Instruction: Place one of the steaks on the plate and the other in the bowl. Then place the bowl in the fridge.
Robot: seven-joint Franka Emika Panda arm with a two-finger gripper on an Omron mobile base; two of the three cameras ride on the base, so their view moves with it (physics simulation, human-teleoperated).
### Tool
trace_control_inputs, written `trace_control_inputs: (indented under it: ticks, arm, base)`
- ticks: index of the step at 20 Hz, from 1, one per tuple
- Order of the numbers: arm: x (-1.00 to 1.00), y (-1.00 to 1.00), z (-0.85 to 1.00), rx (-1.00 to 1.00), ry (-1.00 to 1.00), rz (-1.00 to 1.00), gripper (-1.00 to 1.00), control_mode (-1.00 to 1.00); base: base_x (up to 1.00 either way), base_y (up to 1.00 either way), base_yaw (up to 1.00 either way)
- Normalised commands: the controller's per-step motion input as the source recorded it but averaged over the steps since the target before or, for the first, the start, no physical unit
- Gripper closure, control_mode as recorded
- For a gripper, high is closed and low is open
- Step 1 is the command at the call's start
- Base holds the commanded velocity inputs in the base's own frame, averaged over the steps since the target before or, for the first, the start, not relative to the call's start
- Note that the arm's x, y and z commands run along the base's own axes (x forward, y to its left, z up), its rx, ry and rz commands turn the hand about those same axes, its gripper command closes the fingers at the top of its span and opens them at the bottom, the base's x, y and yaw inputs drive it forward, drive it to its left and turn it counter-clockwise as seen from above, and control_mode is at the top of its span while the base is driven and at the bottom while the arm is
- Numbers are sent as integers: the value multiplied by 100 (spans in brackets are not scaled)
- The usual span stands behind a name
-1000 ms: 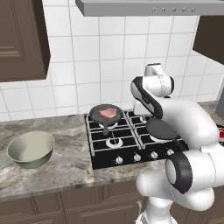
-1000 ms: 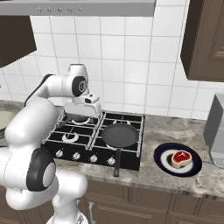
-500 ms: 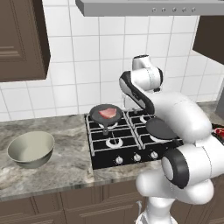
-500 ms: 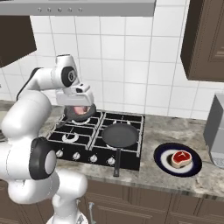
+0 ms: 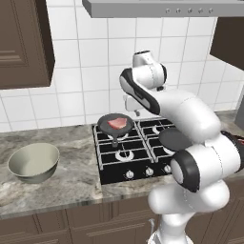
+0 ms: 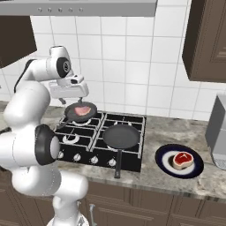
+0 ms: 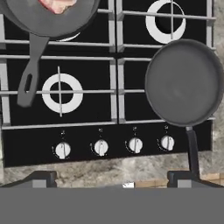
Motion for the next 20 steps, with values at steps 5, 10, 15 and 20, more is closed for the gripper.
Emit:
trace_control_inputs:
  ticks: [5, 10, 15, 20]
  arm:
    - [36, 10, -37, 0, 0, 3, -100, -100]
    - [44, 15, -17, 4, 0, 6, -100, -100]
    - [33, 24, -18, 3, 0, 9, -100, -100]
    - [40, 3, -37, 0, 0, 3, -100, -100]
  base:
    - [0, 0, 0]
    - [0, 0, 0]
    - [0, 0, 0]
    - [0, 0, 0]
